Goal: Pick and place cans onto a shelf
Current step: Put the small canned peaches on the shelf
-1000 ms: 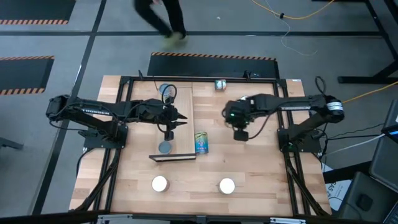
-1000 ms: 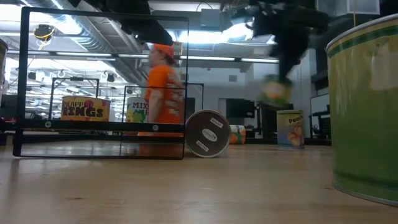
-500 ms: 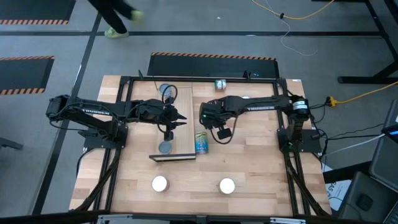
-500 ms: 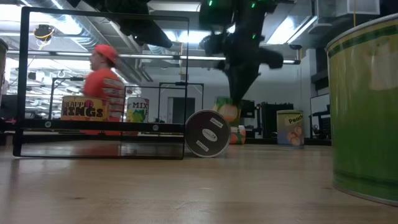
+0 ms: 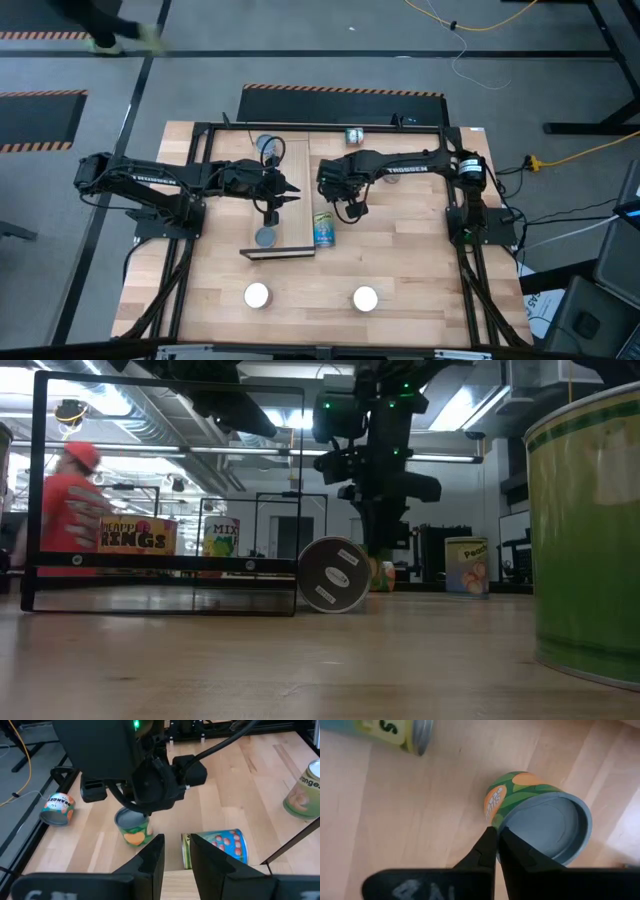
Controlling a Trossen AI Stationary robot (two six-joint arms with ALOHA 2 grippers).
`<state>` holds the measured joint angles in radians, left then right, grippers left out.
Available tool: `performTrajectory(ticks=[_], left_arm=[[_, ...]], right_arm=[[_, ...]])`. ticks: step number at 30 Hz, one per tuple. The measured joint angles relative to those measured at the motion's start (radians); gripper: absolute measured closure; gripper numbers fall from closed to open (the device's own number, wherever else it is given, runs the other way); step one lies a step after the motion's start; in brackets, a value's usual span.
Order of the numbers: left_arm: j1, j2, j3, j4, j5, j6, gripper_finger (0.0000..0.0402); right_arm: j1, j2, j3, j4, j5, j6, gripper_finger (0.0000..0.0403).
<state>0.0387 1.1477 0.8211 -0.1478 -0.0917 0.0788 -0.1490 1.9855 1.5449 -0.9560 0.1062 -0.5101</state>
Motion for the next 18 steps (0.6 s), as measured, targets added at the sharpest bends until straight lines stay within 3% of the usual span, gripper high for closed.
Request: performTrajectory(ticks=[18], left_arm=[[0.000, 0.000, 0.000, -0.001, 0.000, 0.000, 0.0317]], right_arm=[[0.000, 0.001, -0.029, 0.026, -0.002, 0.004, 0.0377]])
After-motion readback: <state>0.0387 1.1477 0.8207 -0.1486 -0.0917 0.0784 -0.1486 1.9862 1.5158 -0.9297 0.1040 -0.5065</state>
